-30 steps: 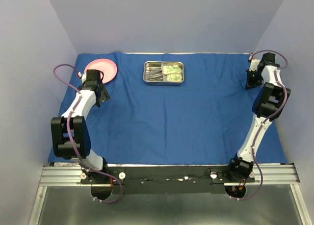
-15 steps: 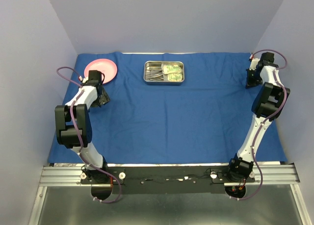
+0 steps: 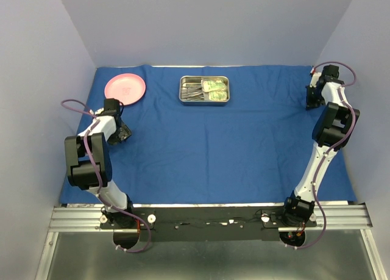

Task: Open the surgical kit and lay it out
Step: Smooth out the surgical kit at the center of the board.

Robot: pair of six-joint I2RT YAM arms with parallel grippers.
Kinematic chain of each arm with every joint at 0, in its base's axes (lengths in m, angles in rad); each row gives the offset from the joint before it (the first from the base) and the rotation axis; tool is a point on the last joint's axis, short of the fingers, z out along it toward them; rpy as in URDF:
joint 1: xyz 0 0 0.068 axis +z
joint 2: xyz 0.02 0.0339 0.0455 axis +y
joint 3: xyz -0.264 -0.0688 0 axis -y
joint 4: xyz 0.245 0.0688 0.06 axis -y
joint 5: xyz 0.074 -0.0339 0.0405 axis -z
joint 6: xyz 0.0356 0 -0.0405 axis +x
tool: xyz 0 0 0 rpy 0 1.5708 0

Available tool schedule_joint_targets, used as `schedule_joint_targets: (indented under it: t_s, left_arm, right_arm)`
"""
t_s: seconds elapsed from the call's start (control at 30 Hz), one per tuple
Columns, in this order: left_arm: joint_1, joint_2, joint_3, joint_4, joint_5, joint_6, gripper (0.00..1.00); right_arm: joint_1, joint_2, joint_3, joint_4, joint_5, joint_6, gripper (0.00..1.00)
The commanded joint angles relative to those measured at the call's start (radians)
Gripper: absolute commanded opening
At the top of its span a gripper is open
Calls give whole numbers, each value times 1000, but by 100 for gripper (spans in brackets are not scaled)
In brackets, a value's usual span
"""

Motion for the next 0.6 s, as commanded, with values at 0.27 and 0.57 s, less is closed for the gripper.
schedule_joint_targets:
  t_s: [0.27, 0.57]
  left_arm:
    - [146, -40, -198, -111, 61, -59, 99]
    - [149, -138, -226, -148, 67, -94, 99]
  right_arm:
    - [-41, -5, -50, 80, 175, -3, 17]
    - [-37, -49, -46, 59, 106, 45, 42]
